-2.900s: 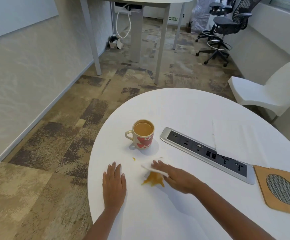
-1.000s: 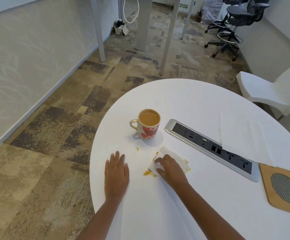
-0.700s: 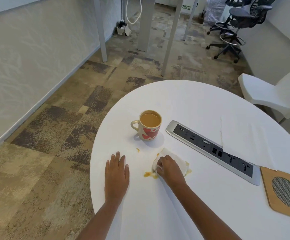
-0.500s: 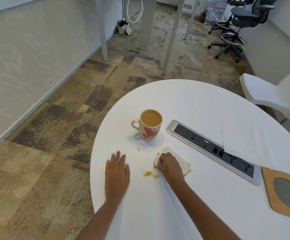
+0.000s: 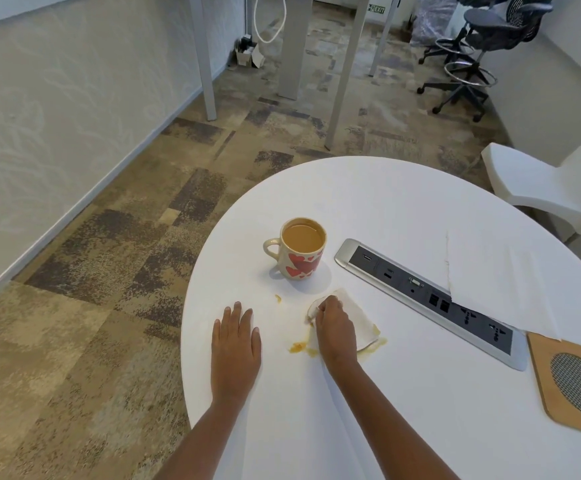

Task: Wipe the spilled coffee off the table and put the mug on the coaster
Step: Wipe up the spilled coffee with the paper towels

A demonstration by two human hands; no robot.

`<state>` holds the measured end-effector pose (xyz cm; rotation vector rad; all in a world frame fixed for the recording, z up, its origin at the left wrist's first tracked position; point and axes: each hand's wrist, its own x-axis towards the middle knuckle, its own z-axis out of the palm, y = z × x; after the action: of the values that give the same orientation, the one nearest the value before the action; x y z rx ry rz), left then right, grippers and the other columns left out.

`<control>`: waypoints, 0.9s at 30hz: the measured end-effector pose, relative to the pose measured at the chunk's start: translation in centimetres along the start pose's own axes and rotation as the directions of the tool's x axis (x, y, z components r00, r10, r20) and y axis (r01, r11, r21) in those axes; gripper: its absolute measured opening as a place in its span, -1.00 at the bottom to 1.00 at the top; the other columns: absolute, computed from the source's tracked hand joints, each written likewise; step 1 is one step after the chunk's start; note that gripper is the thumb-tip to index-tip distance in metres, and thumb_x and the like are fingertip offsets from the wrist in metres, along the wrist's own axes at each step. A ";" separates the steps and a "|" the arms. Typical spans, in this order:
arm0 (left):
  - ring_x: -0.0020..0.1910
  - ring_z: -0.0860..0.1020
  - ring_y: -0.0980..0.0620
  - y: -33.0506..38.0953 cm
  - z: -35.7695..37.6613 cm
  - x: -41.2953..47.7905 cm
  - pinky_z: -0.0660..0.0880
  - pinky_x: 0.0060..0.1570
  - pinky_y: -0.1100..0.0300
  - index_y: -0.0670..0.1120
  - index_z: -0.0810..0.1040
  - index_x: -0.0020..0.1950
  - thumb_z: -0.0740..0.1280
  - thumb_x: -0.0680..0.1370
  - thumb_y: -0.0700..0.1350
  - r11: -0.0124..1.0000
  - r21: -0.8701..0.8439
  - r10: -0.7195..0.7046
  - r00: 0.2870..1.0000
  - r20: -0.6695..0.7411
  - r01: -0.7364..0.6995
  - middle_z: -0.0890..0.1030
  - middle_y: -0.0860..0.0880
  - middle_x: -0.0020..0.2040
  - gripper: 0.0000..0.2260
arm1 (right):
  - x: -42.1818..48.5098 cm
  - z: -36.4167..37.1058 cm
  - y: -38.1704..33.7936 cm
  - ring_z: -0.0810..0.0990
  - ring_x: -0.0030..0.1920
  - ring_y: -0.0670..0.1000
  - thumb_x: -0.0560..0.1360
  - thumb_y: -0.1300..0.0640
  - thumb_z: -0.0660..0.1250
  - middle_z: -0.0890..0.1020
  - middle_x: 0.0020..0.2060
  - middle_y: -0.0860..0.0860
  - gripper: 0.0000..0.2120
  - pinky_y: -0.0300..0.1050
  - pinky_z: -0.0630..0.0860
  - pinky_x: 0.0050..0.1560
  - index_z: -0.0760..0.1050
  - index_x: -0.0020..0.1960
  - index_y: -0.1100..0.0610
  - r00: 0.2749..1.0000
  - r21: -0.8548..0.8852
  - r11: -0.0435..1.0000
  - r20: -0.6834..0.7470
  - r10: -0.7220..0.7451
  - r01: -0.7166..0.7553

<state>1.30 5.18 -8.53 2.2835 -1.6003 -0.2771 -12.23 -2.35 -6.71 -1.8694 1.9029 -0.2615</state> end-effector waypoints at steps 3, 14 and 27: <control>0.20 0.54 -0.29 0.0 0.1 0.1 0.47 0.15 -0.23 -0.27 0.60 0.12 0.05 0.51 -0.10 1.000 -0.012 -0.006 1.000 0.010 0.006 0.59 -0.29 0.19 -0.58 | -0.6 0.6 -0.3 0.52 0.10 0.18 0.59 0.26 0.05 0.49 0.17 0.21 -0.79 0.03 0.51 0.03 0.33 0.19 0.28 0.994 0.010 0.996 0.066 -0.087 0.087; 0.22 0.53 -0.30 0.0 0.2 0.1 0.45 0.17 -0.24 -0.29 0.59 0.14 0.00 0.55 -0.08 0.999 -0.038 -0.037 0.999 0.021 0.038 0.57 -0.30 0.20 -0.55 | -1.6 1.2 2.6 0.08 0.52 0.19 0.64 0.23 -0.03 0.10 0.51 0.23 -0.56 -0.04 0.06 0.52 0.04 0.48 0.33 0.773 -0.207 0.763 0.358 -0.523 0.612; 0.21 0.53 -0.30 0.2 0.0 -0.2 0.46 0.16 -0.23 -0.29 0.59 0.13 0.04 0.51 -0.10 1.000 -0.001 -0.007 1.000 -0.015 0.007 0.58 -0.31 0.20 -0.57 | -1.2 -2.2 6.8 0.63 0.15 0.14 0.47 0.29 0.34 0.64 0.14 0.20 -0.88 0.00 0.62 0.06 0.61 -0.05 0.31 0.218 -0.224 0.134 0.412 -0.885 0.965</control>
<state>1.04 5.30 -8.47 2.2851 -1.5851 -0.2621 -19.31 -1.14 -7.54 -3.0823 0.3014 0.0112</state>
